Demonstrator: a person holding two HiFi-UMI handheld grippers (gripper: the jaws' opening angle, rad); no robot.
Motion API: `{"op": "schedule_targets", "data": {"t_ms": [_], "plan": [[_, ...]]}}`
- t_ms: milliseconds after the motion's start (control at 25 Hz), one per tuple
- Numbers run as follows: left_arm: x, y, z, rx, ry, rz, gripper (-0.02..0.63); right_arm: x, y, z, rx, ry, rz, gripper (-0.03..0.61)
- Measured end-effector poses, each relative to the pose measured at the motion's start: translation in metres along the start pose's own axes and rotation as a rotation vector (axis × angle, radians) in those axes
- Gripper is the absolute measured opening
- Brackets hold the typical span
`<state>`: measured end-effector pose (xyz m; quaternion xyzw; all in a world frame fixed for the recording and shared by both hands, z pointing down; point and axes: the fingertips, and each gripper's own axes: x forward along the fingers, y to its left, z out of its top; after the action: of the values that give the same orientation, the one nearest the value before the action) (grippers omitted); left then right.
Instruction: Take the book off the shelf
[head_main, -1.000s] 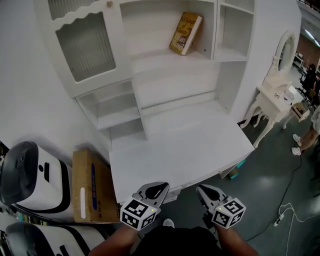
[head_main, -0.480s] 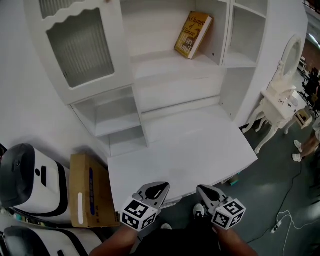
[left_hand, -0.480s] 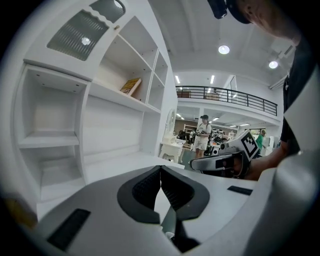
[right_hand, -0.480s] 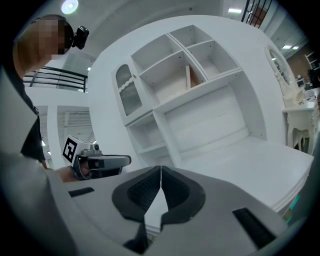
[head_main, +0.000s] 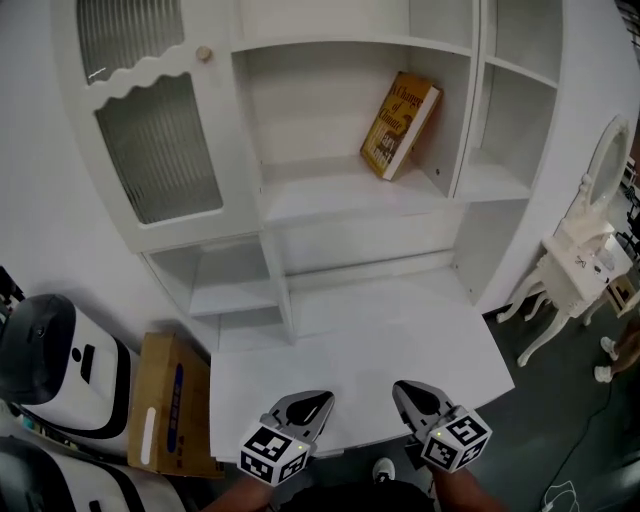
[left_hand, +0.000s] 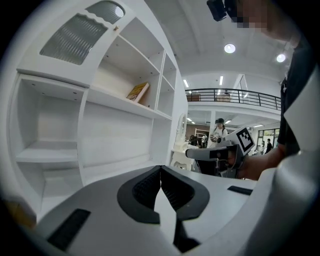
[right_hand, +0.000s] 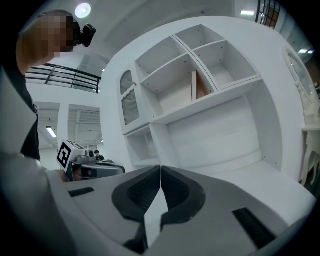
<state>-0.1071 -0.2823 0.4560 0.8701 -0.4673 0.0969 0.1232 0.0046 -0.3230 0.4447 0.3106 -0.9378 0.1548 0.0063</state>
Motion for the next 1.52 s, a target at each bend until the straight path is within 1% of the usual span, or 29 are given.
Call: {"op": "schedule_targets", "data": {"t_ms": [240, 360, 520, 640, 720, 920, 1000, 1120, 1200, 1240, 1360, 1520], "plan": [[0.028, 0.007, 0.020, 0.011, -0.015, 0.082, 0.011, 0.016, -0.038, 0.059, -0.053, -0.073, 0.075, 0.028], [0.037, 0.009, 0.026, -0.003, -0.019, 0.135, 0.011, 0.024, -0.055, 0.092, -0.083, -0.110, 0.102, 0.028], [0.044, 0.012, 0.025, -0.066, -0.021, 0.192, 0.011, 0.037, -0.079, 0.138, -0.129, -0.152, 0.090, 0.029], [0.043, 0.013, 0.019, -0.067, -0.018, 0.253, 0.011, 0.046, -0.092, 0.167, -0.150, -0.181, 0.085, 0.029], [0.042, 0.012, 0.015, -0.065, -0.012, 0.274, 0.011, 0.054, -0.098, 0.187, -0.160, -0.205, 0.076, 0.029], [0.038, 0.012, 0.007, -0.066, 0.011, 0.270, 0.011, 0.076, -0.101, 0.243, -0.177, -0.279, 0.044, 0.029], [0.040, 0.013, 0.006, -0.065, 0.020, 0.253, 0.011, 0.084, -0.104, 0.266, -0.160, -0.313, 0.017, 0.031], [0.038, 0.014, 0.008, -0.055, 0.031, 0.222, 0.011, 0.102, -0.111, 0.289, -0.125, -0.328, -0.016, 0.039], [0.038, 0.017, 0.010, -0.047, 0.030, 0.209, 0.011, 0.118, -0.115, 0.304, -0.118, -0.322, -0.031, 0.120], [0.039, 0.019, 0.012, -0.043, 0.028, 0.201, 0.011, 0.127, -0.118, 0.311, -0.121, -0.316, -0.044, 0.135], [0.037, 0.023, 0.016, -0.024, 0.022, 0.176, 0.011, 0.149, -0.130, 0.330, -0.124, -0.299, -0.099, 0.152], [0.027, 0.031, 0.013, -0.028, 0.023, 0.173, 0.011, 0.177, -0.143, 0.346, -0.119, -0.266, -0.160, 0.179]]}}
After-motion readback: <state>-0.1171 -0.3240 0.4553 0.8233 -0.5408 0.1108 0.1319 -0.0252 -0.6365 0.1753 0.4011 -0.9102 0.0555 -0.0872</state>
